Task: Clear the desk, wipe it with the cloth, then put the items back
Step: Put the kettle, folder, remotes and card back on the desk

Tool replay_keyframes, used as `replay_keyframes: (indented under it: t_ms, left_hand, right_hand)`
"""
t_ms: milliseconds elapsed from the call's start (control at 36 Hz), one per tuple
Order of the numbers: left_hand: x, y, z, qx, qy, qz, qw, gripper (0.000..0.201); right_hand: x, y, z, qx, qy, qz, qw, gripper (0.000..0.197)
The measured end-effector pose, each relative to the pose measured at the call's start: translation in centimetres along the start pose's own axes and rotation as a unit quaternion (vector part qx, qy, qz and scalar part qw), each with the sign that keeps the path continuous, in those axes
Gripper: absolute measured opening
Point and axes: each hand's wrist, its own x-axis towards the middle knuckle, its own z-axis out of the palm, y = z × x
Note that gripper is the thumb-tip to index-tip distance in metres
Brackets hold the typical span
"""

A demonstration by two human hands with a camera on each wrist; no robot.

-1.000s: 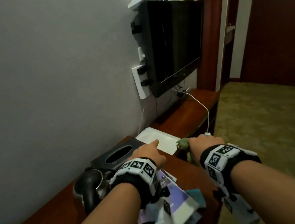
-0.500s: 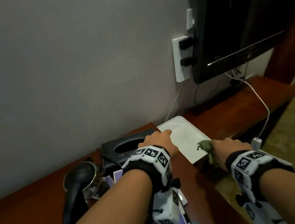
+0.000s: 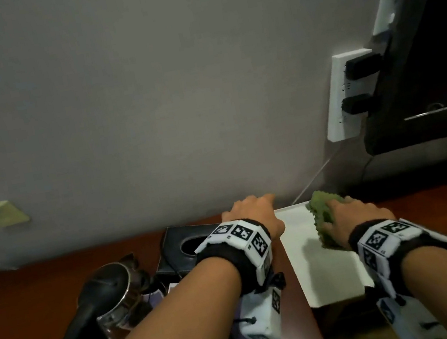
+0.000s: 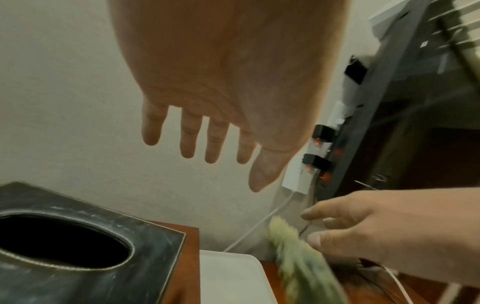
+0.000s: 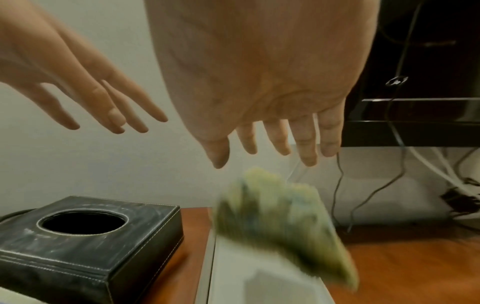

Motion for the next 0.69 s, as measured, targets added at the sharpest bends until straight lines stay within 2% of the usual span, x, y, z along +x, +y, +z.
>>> replay_keyframes:
  t_ms: [111,306,389,528,694]
  left_hand:
    - [1.6,0.7,-0.6,-0.021,-0.001,-0.067,0.998,0.056]
    - [1.1,2.0,0.1,-0.034,0.007,-0.117,0.993,0.058]
    - [0.3,2.0,-0.4,-0.036,0.018,-0.128,0.991,0.062]
    - [-1.9,1.6,-1.2,-0.032,0.037,-0.137,0.989,0.059]
    - [-6.9,-0.1,-0.9,-0.034,0.052,-0.135,0.989,0.064]
  right_hand:
    - [4.3,0.3,-0.6,-0.037,-0.012,-0.06,0.997,0.051]
    - [6.3,2.5,-2.0,-0.079,-0.004,-0.098,0.992,0.036]
    - [5.9,2.8,-2.5,-0.081,-0.002,-0.107,0.991,0.035]
    - [3.7,2.2,-2.9,-0.072,0.0,-0.116,0.991,0.038]
    - [-0.7,0.2,-1.9,-0.082,0.027,-0.149,0.985,0.04]
